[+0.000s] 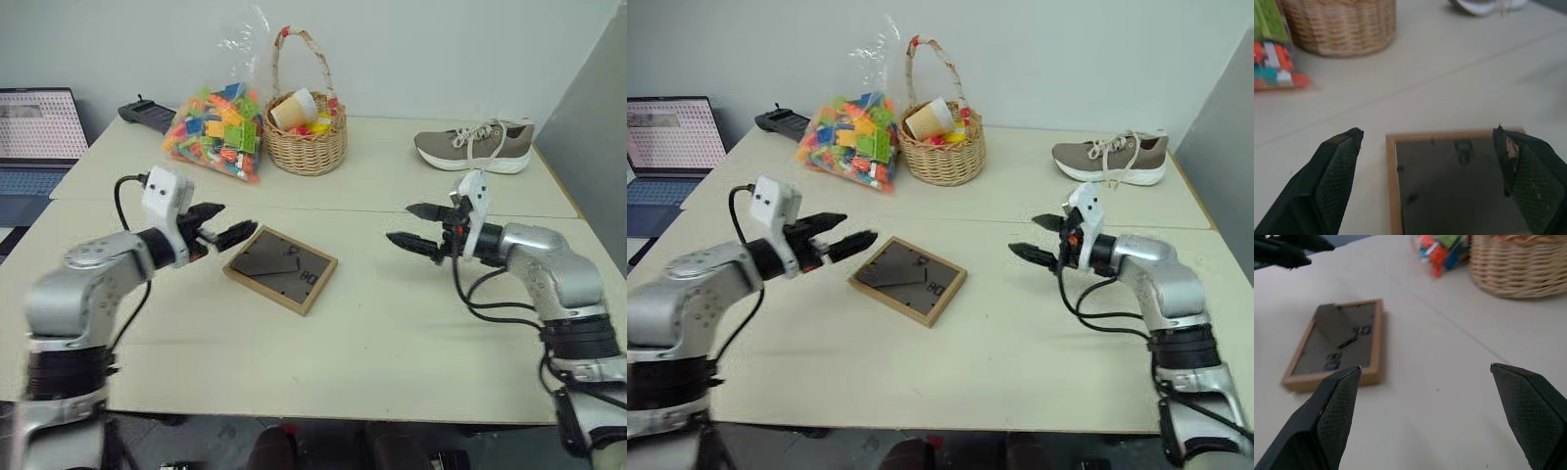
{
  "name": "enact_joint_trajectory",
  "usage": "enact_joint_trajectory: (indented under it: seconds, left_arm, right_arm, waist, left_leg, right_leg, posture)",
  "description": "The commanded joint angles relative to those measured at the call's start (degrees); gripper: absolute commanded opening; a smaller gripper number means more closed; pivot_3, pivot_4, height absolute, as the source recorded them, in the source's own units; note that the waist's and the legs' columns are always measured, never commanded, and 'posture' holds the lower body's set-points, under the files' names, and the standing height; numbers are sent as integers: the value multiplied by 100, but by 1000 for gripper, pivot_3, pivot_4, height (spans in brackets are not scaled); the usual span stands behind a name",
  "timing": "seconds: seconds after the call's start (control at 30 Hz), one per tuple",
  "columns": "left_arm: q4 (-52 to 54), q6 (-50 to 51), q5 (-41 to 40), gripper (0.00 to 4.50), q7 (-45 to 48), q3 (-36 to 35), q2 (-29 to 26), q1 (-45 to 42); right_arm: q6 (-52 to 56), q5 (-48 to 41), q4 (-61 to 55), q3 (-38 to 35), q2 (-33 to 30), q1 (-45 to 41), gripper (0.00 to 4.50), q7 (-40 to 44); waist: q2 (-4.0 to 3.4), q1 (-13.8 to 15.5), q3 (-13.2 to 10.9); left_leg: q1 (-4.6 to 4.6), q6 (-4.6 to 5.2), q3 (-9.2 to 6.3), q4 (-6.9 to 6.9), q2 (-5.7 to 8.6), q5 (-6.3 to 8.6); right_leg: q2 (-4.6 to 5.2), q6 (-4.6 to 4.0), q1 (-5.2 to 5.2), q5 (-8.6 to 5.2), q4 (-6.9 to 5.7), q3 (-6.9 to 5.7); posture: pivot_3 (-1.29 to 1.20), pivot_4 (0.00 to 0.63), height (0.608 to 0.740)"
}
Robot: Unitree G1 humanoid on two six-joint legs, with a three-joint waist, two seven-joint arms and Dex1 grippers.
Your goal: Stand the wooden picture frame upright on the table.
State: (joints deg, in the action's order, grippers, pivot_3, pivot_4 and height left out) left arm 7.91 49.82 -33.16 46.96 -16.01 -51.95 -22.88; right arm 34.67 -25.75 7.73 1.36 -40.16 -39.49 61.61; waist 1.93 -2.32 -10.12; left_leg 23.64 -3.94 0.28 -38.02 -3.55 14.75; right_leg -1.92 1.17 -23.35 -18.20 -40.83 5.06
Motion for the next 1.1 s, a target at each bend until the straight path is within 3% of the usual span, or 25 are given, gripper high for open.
enact_joint_trajectory:
  seconds: [0.03, 0.23, 0.37, 0.47, 0.53, 0.73, 0.9, 1.03, 1.1]
  left_arm:
    - [217, -102, -74, 4500, 312, -279, -333, 241]
    - [811, 278, -334, 4500, -101, -590, -193, 526]
    - [1337, 654, -585, 4500, -577, -1301, 194, 1349]
    - [1887, 796, -631, 4005, -1031, -1671, 684, 2084]
    - [2160, 824, -599, 3518, -1454, -1827, 1064, 2369]
    - [2708, 756, -457, 2335, -2336, -1696, 1849, 2756]
    - [2813, 446, 109, 1383, -3292, -871, 2740, 2815]
    - [2551, 116, 380, 500, -3399, -326, 3075, 2736]
    - [2417, -5, 538, 42, -3446, -78, 3140, 2665]
  right_arm:
    - [-374, 172, 427, 201, -88, -395, 4487, 620]
    - [-695, 383, 989, 436, 336, -839, 4487, 844]
    - [-1182, 715, 1715, 682, 926, -1259, 4487, 764]
    - [-1624, 985, 2504, 758, 1503, -1624, 3958, 504]
    - [-1963, 1201, 3052, 792, 1861, -1860, 3378, 287]
    - [-2943, 1775, 4634, 811, 2665, -2429, 2043, -519]
    - [-3459, 2113, 5551, 834, 3317, -2688, 967, -1033]
    - [-3782, 2456, 5968, 891, 3595, -2724, 7, -1456]
    - [-3839, 2569, 6086, 890, 3712, -2706, 0, -1572]
  waist:
    - [0, -1, 0]
    - [0, -13, 0]
    - [-1, -85, -1]
    - [0, -162, 0]
    - [0, -172, 0]
    - [6, -88, 4]
    - [8, -86, 5]
    - [11, -90, 7]
    - [11, -89, 7]
  left_leg:
    - [-1, 0, 0, -2, 0, 0]
    - [0, 1, 1, -6, -1, 0]
    - [5, 0, -6, -3, -6, 0]
    - [-3, 0, -5, -3, -11, 1]
    - [-7, 0, -12, -2, -11, 0]
    - [-9, -1, -19, -4, -8, 0]
    - [-12, -1, -15, -4, -7, 0]
    - [-15, -2, -14, -3, -5, 0]
    - [-16, -2, -15, -1, -5, -1]
  right_leg:
    - [1, 0, 1, 0, -1, 1]
    - [0, 0, 4, 0, -5, 3]
    - [9, 0, -6, 0, -3, 9]
    - [15, -1, -7, 1, -10, 17]
    - [14, -1, -6, 1, -18, 20]
    - [19, -6, 2, 3, -19, 7]
    - [44, -5, 9, 4, -13, 11]
    - [42, -5, 11, 4, -16, 10]
    - [42, -5, 11, 4, -17, 9]
  posture:
    - [0, 150, 740]
    - [0, 150, 740]
    - [0, 150, 740]
    - [0, 150, 740]
    - [0, 150, 740]
    - [0, 150, 740]
    - [0, 150, 740]
    - [0, 150, 740]
    - [0, 150, 740]
